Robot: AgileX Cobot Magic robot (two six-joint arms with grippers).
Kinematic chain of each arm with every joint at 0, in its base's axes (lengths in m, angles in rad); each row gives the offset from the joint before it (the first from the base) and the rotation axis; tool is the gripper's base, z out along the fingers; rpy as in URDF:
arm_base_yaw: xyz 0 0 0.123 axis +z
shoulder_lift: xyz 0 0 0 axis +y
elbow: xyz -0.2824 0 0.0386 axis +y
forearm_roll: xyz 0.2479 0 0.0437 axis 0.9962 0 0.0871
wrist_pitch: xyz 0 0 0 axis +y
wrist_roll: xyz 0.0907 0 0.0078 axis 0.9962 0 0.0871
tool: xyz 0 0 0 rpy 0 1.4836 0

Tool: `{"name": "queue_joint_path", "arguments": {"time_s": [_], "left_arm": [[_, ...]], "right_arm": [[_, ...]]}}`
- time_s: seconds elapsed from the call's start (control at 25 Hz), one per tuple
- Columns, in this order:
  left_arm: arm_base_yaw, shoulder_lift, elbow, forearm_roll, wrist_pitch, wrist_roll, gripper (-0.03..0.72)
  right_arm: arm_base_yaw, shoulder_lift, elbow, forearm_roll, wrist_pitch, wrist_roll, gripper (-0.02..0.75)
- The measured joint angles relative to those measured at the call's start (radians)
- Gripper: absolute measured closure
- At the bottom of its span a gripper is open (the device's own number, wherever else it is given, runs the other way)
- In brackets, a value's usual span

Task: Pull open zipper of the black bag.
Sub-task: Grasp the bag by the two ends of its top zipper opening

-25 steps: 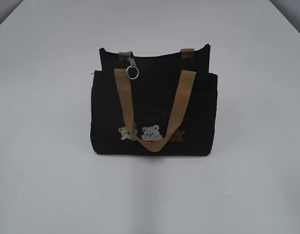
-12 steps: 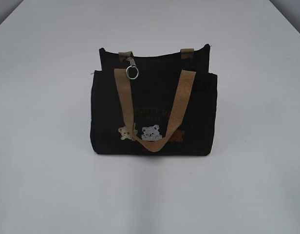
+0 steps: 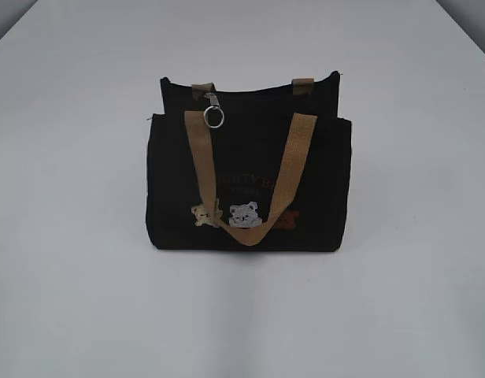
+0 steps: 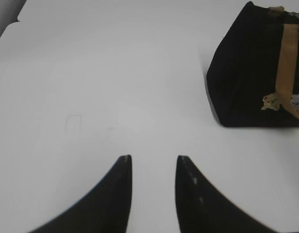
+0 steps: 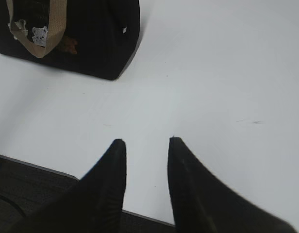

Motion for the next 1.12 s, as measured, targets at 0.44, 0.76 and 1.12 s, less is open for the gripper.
{"name": "queue_joint_path", "arguments": {"time_s": [0.44,0.76,1.12], "left_arm": [[0.000,0.650,-0.022,-0.693,-0.434,0.888,0.336],[-0.015,1.273,-0.066,-1.358,-0.425,1.854,0.295],[-0.168,1.555,-0.169,-1.468,-0.470,2.031,0.207]], "right_arm": [[0.000,0.000,0.000,0.000,0.000,0.000,0.498],[0.000,0.000,0.000,0.001,0.000,0.000,0.498],[0.000,0.000,0.000,0.045,-0.004,0.000,0.498]]}}
